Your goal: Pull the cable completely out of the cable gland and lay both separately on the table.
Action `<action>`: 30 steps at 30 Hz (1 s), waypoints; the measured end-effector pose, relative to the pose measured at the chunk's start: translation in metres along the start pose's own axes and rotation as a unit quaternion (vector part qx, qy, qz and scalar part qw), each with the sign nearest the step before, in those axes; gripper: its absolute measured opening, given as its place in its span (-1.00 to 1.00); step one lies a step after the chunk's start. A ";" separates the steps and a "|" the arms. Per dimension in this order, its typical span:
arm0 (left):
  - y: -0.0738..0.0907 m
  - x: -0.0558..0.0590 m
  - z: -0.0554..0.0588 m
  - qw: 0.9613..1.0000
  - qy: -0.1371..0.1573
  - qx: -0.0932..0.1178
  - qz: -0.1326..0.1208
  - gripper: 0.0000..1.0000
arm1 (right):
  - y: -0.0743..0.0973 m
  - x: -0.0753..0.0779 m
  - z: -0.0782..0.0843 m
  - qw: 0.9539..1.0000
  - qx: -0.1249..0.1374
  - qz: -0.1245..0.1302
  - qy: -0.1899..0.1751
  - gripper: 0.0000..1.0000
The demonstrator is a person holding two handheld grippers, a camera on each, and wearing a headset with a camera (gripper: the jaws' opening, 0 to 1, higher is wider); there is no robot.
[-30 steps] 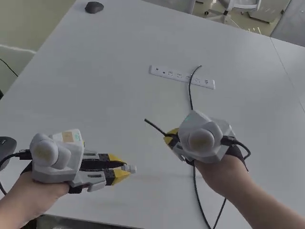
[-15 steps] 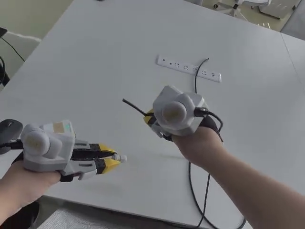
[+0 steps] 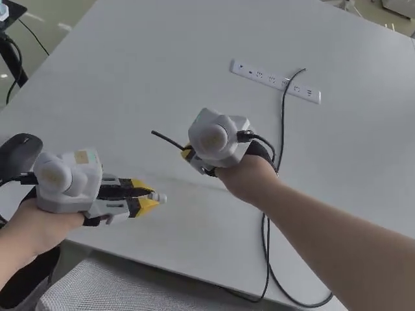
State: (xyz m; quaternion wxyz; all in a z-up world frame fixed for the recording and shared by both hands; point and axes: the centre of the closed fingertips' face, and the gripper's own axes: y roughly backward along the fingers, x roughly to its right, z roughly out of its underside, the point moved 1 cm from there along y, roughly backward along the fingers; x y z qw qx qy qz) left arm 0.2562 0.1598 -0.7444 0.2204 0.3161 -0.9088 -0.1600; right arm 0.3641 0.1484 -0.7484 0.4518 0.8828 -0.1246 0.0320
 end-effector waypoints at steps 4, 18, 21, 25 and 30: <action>-0.004 -0.010 0.015 1.000 0.008 -0.012 -0.009 -0.70 | -0.017 -0.005 0.006 1.000 -0.017 -0.014 -0.001 -1.00; -0.011 -0.018 0.039 0.999 0.030 -0.036 -0.011 -0.69 | -0.045 -0.024 0.022 0.998 -0.036 -0.050 0.011 -1.00; -0.011 -0.019 0.040 0.999 0.030 -0.038 -0.011 -0.69 | -0.046 -0.023 0.022 0.998 -0.037 -0.050 0.008 -1.00; -0.013 -0.019 0.042 0.999 0.026 -0.043 -0.010 -0.69 | -0.048 -0.022 0.024 0.998 -0.036 -0.051 -0.001 -1.00; -0.016 -0.020 0.048 0.998 0.020 -0.051 -0.011 -0.69 | -0.051 -0.024 0.027 0.998 -0.039 -0.053 -0.003 -1.00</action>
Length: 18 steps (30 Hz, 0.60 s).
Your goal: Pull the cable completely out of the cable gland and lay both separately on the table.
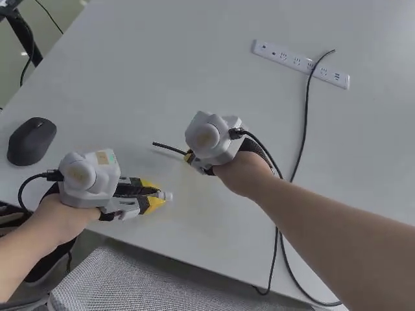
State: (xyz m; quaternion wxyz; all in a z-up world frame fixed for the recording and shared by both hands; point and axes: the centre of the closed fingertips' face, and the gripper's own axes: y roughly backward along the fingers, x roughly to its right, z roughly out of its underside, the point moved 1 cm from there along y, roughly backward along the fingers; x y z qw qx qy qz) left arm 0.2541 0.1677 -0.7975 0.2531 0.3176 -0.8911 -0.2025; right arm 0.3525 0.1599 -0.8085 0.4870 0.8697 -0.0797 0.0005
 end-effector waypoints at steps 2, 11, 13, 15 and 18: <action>0.000 0.001 0.000 1.000 -0.001 -0.001 -0.003 -0.69 | -0.001 -0.002 0.001 1.000 -0.004 -0.002 -0.001 -1.00; 0.000 0.001 0.003 1.000 -0.002 -0.011 -0.006 -0.69 | -0.004 -0.004 0.004 1.000 -0.007 -0.002 -0.004 -0.99; 0.000 0.001 0.003 1.000 -0.003 -0.012 -0.006 -0.69 | -0.005 -0.005 0.005 1.000 -0.008 -0.002 -0.003 -0.98; 0.000 0.001 0.003 1.000 -0.006 -0.012 -0.006 -0.69 | -0.006 -0.005 0.005 1.000 -0.008 -0.001 -0.002 -0.98; 0.000 0.002 0.003 1.000 -0.002 -0.013 -0.006 -0.68 | -0.006 -0.006 0.006 1.000 -0.007 -0.002 -0.007 -0.98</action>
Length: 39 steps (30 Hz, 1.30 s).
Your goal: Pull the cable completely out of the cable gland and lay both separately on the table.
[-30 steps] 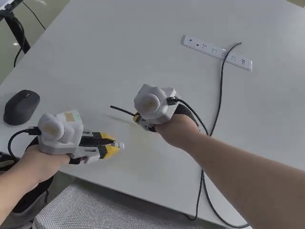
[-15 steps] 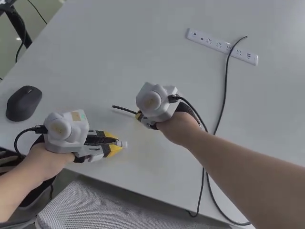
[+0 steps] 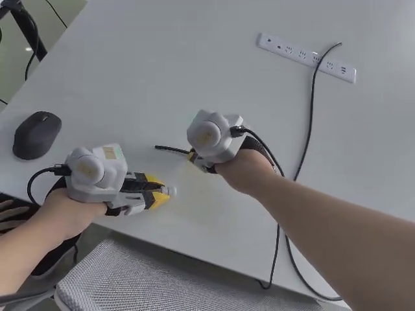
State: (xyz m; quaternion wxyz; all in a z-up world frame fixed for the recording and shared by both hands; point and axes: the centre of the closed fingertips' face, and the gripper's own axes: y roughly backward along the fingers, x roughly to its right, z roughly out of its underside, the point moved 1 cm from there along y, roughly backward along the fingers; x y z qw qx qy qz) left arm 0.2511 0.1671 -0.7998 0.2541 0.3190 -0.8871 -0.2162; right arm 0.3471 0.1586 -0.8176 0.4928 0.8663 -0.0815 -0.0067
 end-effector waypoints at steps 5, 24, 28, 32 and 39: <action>0.000 0.000 0.001 1.000 -0.002 -0.002 0.000 -0.68 | 0.000 0.002 0.000 1.000 0.001 0.002 -0.005 -0.97; -0.001 -0.002 0.001 1.000 -0.001 0.000 0.000 -0.59 | 0.001 0.008 0.000 1.000 0.000 0.018 -0.003 -0.78; -0.001 -0.002 0.000 1.000 -0.001 0.001 0.000 -0.56 | 0.005 0.011 -0.002 1.000 0.010 0.022 -0.020 -0.72; 0.000 -0.003 -0.004 1.000 0.001 0.006 -0.003 -0.55 | 0.012 0.015 -0.004 0.999 0.019 0.027 -0.030 -0.67; 0.002 -0.002 -0.004 1.000 -0.001 0.005 -0.002 -0.50 | 0.030 0.018 -0.005 0.997 0.036 0.032 -0.055 -0.55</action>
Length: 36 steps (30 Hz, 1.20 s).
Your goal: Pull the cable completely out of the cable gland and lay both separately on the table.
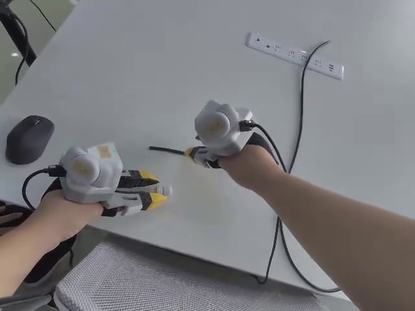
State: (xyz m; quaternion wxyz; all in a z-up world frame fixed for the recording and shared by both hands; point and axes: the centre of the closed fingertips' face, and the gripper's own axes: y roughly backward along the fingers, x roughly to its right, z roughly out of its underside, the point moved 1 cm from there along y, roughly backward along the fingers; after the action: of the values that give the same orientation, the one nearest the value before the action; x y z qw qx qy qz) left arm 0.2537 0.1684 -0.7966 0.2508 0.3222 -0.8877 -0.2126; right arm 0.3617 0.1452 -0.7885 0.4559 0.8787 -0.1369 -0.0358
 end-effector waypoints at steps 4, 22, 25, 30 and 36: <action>0.006 0.000 -0.005 1.000 0.011 0.010 -0.007 -0.41 | 0.018 0.002 -0.007 1.000 0.022 0.016 0.014 -0.53; 0.025 0.017 -0.023 1.000 0.014 0.026 -0.006 -0.18 | 0.120 -0.004 -0.026 0.987 0.139 0.057 -0.060 -0.33; 0.030 0.025 -0.027 0.999 0.021 0.029 -0.002 -0.12 | 0.136 -0.006 -0.023 0.984 0.150 0.060 -0.075 -0.29; 0.038 0.034 -0.036 0.998 0.032 0.045 0.005 -0.04 | 0.158 -0.008 -0.016 0.979 0.167 0.064 -0.092 -0.25; 0.047 0.040 -0.044 0.998 0.033 0.056 -0.002 0.17 | 0.187 -0.005 -0.008 0.968 0.196 0.085 -0.131 -0.12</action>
State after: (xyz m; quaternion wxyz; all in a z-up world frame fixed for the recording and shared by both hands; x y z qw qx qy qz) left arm 0.2308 0.1649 -0.7238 0.2615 0.3443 -0.8887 -0.1524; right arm 0.3192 0.0509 -0.6325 0.2541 0.9238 -0.2739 -0.0837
